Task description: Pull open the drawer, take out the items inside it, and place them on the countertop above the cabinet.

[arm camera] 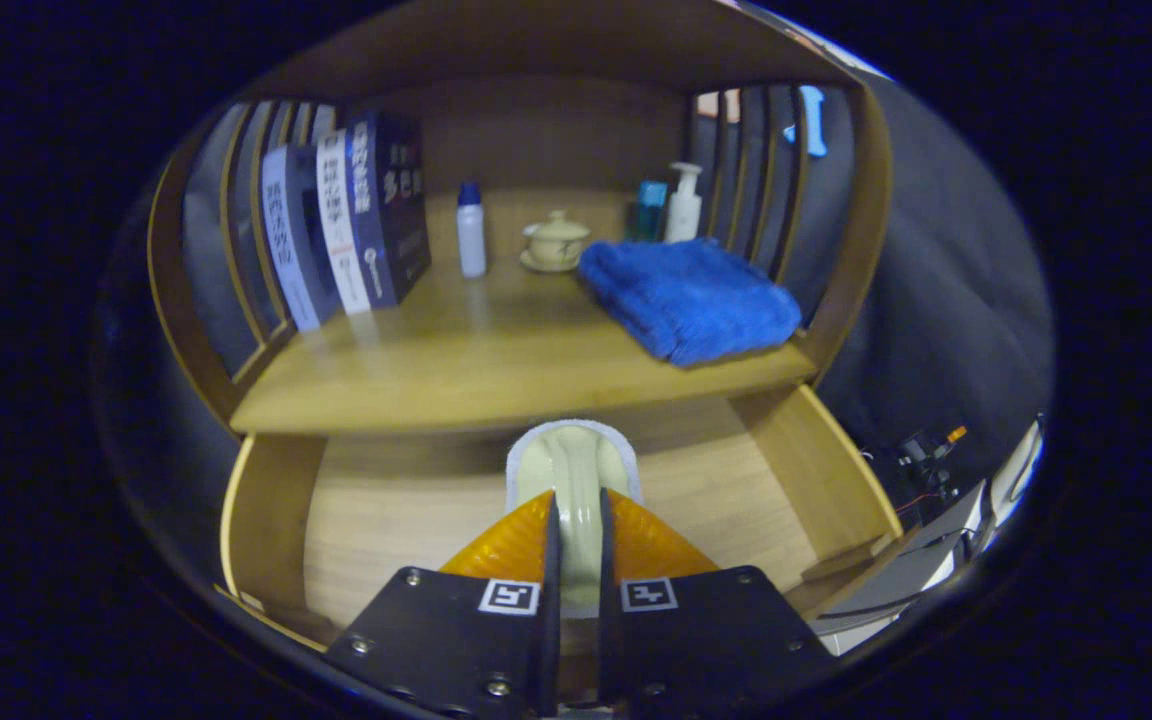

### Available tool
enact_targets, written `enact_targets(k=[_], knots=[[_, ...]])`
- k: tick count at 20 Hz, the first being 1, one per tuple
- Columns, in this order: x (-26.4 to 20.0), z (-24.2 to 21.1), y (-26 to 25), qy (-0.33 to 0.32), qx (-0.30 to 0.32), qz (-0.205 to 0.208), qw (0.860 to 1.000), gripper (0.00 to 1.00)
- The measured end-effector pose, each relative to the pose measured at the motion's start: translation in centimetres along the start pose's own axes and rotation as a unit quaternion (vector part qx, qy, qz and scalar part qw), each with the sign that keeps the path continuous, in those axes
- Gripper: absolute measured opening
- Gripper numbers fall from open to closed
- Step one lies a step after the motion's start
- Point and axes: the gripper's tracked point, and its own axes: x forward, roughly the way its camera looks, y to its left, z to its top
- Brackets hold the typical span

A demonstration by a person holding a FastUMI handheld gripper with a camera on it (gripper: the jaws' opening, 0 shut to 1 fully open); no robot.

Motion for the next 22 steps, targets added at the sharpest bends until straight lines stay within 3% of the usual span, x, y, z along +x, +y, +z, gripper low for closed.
enact_targets(k=[6,14,18,22], knots=[[-5.0,4.2,-7.9,-0.064,0.052,-0.065,0.994,0.15],[-9.9,5.8,-17.3,-0.106,0.108,-0.137,0.979,0.15],[-10.0,6.6,-18.4,-0.127,0.123,-0.134,0.975,0.15],[-8.4,10.0,-15.7,-0.156,0.115,-0.093,0.977,0.15]])
